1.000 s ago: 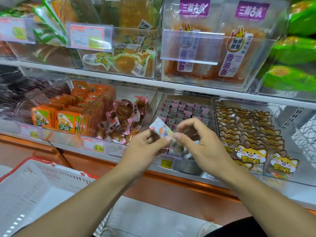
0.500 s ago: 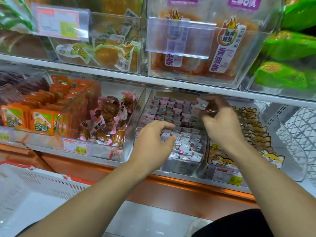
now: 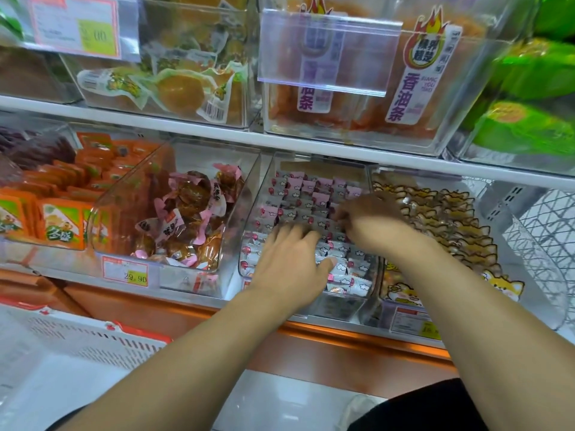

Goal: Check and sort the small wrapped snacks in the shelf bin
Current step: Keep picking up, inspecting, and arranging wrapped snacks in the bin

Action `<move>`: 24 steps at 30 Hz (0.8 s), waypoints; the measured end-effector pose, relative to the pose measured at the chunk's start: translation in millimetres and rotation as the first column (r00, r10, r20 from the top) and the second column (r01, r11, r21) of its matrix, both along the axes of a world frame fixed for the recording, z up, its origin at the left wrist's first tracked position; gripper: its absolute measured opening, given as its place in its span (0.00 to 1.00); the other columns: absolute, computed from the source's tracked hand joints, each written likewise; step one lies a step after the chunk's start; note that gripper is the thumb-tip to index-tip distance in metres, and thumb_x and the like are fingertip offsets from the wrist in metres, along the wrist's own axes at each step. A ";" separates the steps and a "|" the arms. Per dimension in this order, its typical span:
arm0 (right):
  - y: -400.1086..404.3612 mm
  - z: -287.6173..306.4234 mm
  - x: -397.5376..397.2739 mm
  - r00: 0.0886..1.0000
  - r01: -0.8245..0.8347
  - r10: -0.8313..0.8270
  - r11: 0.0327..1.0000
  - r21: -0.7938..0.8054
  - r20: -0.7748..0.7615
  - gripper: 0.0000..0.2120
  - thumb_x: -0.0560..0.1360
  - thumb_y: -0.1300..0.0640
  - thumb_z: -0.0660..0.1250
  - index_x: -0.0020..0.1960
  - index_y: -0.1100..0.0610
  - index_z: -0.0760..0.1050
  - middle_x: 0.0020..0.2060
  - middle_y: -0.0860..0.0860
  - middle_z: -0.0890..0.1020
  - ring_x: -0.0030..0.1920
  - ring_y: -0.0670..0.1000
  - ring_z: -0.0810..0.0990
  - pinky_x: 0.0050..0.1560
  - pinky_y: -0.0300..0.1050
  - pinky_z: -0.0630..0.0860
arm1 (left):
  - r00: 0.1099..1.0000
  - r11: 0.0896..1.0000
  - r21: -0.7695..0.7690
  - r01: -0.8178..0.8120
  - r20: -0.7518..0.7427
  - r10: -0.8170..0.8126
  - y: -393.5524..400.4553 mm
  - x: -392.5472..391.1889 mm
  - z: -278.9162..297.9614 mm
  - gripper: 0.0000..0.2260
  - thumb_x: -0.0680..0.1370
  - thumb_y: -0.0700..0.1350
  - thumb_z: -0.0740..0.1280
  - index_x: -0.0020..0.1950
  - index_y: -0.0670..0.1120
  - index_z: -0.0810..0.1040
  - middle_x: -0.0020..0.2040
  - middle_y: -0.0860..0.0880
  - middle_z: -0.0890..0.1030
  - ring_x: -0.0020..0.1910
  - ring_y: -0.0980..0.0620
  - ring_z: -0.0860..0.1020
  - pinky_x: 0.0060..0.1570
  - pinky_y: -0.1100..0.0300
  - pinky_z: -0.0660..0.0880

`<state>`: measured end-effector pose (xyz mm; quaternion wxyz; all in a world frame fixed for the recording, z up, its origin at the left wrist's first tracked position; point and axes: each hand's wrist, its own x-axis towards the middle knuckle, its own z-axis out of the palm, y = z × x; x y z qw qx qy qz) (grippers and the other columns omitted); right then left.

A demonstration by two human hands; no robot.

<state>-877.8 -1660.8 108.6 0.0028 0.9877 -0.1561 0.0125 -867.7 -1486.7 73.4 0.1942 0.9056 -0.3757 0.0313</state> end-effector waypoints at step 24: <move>-2.9 8.9 17.8 0.970 0.205 -0.225 0.961 -0.187 -0.095 0.07 0.77 0.60 0.63 0.52 0.51 0.75 0.47 0.50 0.81 0.61 0.53 0.79 0.77 0.58 0.49 | 0.995 0.966 0.243 0.084 -0.065 -0.070 -45.2 9.0 -1.6 0.34 0.80 0.69 0.49 0.81 0.53 0.55 0.83 0.52 0.55 0.82 0.45 0.45 0.76 0.35 0.38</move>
